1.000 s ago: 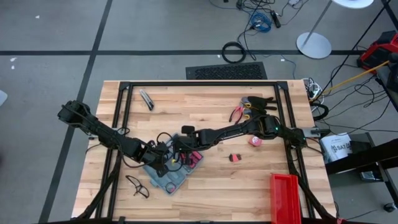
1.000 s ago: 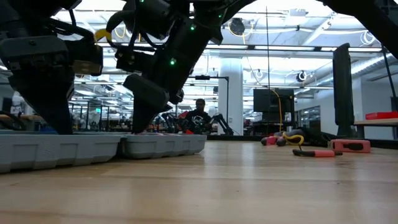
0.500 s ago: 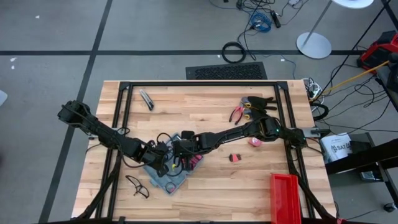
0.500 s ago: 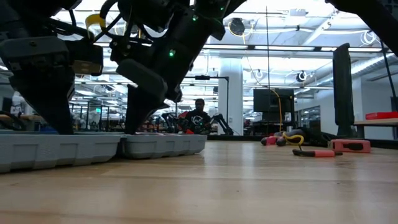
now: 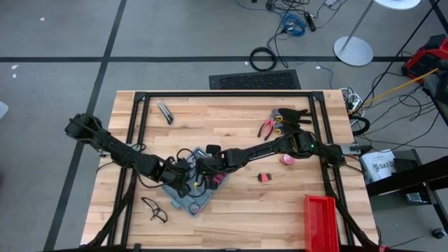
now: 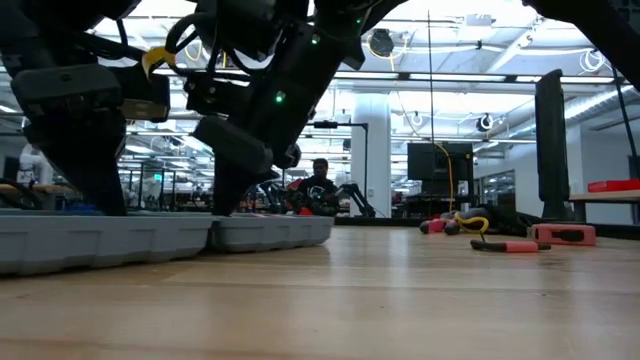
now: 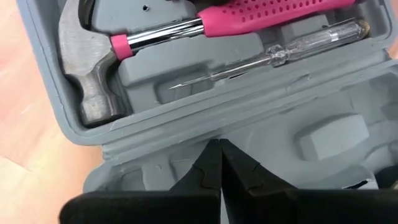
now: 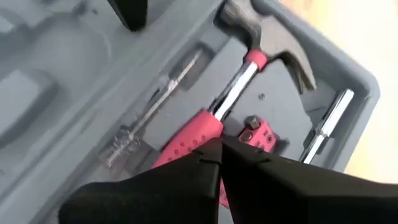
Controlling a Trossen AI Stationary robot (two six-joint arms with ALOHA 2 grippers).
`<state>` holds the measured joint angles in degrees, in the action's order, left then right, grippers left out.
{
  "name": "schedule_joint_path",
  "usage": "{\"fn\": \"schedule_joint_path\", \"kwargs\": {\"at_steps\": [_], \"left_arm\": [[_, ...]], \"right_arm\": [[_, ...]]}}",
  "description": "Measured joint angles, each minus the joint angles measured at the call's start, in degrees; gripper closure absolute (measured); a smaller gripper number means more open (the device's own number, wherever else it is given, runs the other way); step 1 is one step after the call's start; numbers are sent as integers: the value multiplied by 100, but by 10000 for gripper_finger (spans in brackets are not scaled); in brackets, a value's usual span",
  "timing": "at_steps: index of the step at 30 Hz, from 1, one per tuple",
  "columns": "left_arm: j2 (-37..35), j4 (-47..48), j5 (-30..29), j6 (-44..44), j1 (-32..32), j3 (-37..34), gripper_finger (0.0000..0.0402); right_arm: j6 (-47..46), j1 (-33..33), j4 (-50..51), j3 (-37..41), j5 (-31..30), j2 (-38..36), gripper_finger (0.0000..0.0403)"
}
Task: Prefit tool cases
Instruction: Put the pink terminal block into the gray prefit tool case
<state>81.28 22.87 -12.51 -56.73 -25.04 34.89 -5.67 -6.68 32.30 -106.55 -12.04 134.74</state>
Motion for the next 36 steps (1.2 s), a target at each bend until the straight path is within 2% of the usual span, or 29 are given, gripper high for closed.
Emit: {"fn": "schedule_joint_path", "kwargs": {"at_steps": [3, 6, 16, 31, 36], "left_arm": [[2, -7, -1, 2, 2, 2, 401], [2, -3, -2, 3, 4, 0, 401], [2, -19, 162, 0, -11, -73, 401], [0, -175, 157, -107, -2, -157, 401], [0, -166, 157, -125, -2, -157, 401]], "right_arm": [[-119, 20, -21, 113, -52, -7, 403], [-177, -4, 2, 134, -365, -4, 403], [111, 20, -316, 119, -1, -149, 403], [156, 191, -514, 200, -143, -134, 403], [224, 186, -534, 205, -154, -326, 403]]}}
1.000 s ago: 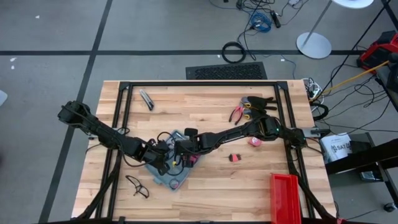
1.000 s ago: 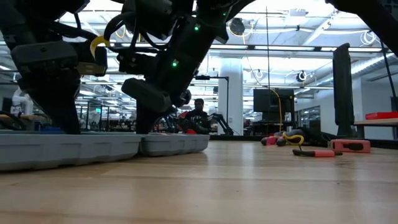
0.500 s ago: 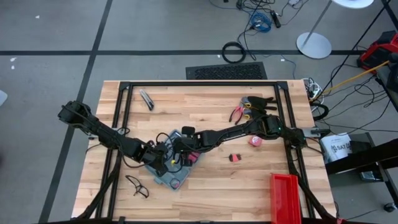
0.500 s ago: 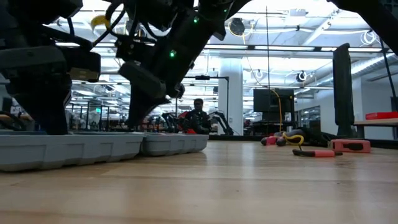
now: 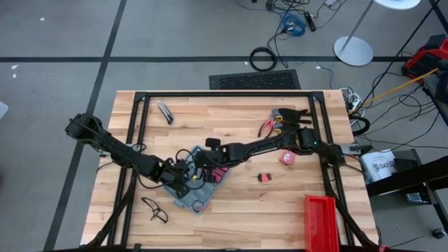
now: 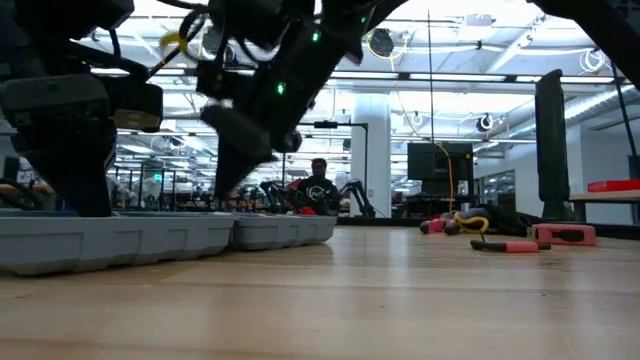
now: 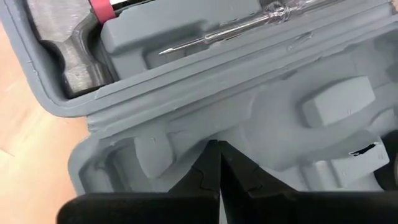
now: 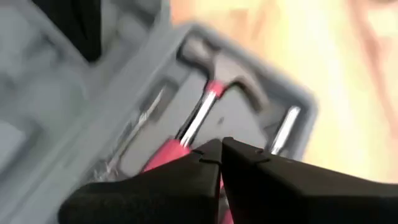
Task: Prefit tool cases
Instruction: Put the pink terminal block into the gray prefit tool case
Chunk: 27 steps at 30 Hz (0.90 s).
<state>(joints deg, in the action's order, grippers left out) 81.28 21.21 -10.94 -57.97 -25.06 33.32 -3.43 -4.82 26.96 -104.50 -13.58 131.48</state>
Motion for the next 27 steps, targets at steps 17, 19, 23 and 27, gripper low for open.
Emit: {"fn": "schedule_joint_path", "kwargs": {"at_steps": [17, 19, 23, 27], "left_arm": [[0, 15, 0, -18, -4, 2, 401], [0, 28, 0, -18, -4, 0, 401], [-2, 50, 3, -18, -4, 0, 401], [0, 48, 2, -20, -4, 0, 401]], "right_arm": [[-214, 3, 237, -19, 66, 202, 403], [-265, 23, 219, -21, 222, 222, 403], [-342, 75, 232, -34, 499, 317, 403], [-342, 109, 262, -36, 514, 458, 403]]}}
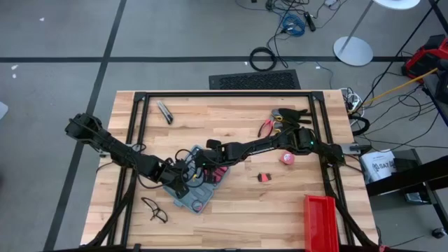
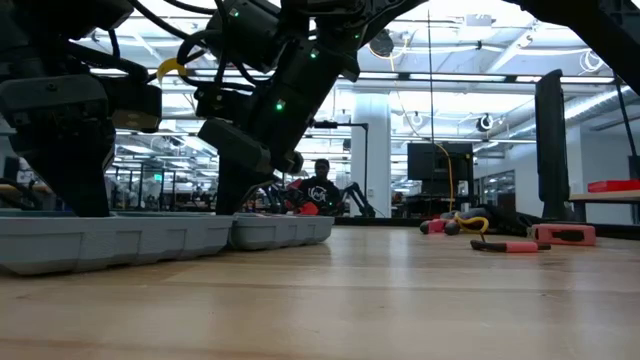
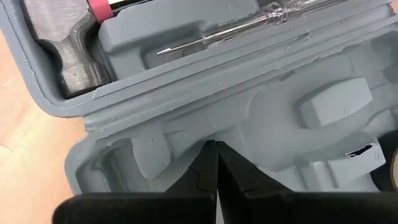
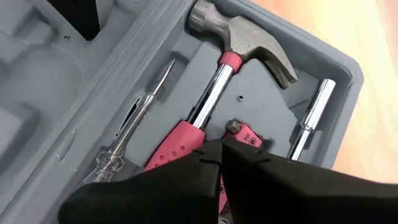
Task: Prefit tool cases
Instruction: Put the pink terminal block into the gray prefit tool case
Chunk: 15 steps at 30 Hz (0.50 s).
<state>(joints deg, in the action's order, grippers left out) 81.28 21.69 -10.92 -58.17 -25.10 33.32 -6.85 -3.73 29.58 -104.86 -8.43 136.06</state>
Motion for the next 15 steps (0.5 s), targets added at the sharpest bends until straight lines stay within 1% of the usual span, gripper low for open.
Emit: {"fn": "schedule_joint_path", "kwargs": {"at_steps": [7, 13, 15], "left_arm": [[-2, 2, 0, 0, 0, 0, 401], [-2, 0, 0, 0, 0, 0, 401], [0, -2, 0, 2, 0, 0, 401]], "right_arm": [[4, 51, 28, -24, 124, 207, 403], [66, 57, 25, -22, 125, 201, 403], [97, 57, 28, 5, 127, 89, 403]]}}
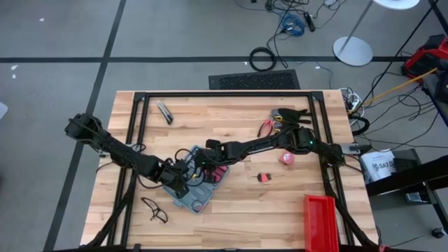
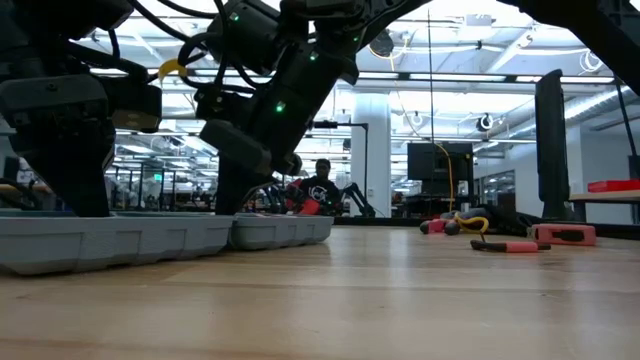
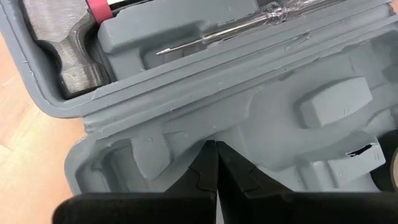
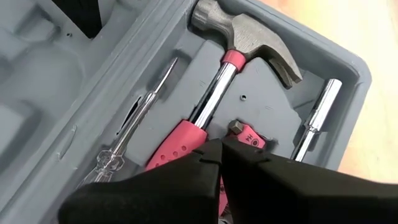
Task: Prefit tool cases
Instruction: Put the pink terminal block into the gray prefit tool case
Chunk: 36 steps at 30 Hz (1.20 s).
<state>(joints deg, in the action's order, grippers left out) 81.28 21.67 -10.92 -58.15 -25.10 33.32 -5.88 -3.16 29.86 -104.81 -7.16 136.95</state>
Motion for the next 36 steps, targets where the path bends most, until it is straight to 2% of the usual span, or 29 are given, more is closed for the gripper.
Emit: {"fn": "schedule_joint_path", "kwargs": {"at_steps": [6, 10, 23, 36], "left_arm": [[0, -37, -9, 13, 2, 4, 401], [-1, -36, -10, 15, 4, 3, 401], [-2, 42, -9, 26, -4, 0, 401], [-2, 39, -13, 9, 0, 0, 401]], "right_arm": [[113, 11, 32, 74, 0, -497, 403], [198, 11, -79, 52, -211, -587, 403], [-40, 11, -424, -3, -211, 40, 403], [343, 13, -325, -14, -82, 141, 403]]}}
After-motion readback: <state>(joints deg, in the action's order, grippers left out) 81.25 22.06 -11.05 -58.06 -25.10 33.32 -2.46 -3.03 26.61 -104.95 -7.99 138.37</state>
